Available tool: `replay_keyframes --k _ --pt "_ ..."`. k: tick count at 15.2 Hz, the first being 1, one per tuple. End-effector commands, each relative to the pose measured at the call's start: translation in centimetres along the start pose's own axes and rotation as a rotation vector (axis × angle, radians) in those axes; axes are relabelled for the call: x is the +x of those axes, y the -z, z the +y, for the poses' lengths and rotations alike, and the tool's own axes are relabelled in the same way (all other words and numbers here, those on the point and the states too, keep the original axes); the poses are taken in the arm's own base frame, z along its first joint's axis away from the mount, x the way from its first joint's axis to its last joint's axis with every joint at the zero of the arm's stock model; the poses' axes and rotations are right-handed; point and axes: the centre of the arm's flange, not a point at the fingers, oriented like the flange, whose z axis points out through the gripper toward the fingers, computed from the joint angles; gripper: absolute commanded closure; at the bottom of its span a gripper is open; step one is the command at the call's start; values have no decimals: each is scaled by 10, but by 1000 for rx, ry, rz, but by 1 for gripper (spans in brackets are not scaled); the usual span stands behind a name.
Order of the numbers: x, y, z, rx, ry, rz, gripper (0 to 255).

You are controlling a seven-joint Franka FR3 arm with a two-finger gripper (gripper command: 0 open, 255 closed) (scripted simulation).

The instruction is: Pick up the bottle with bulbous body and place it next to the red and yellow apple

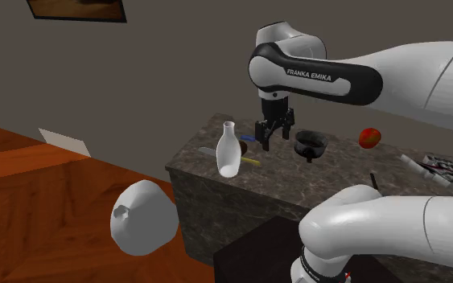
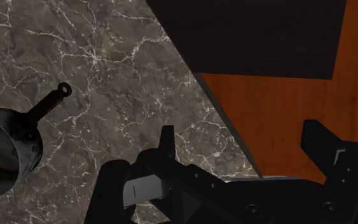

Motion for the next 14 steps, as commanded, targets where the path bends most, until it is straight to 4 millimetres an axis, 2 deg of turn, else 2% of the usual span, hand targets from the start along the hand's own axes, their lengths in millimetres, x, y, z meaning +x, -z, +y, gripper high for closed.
replay_keyframes --k 1,14 --pt "0 0 0 0 0 0 0" --pt "167 23 -13 23 21 12 0"
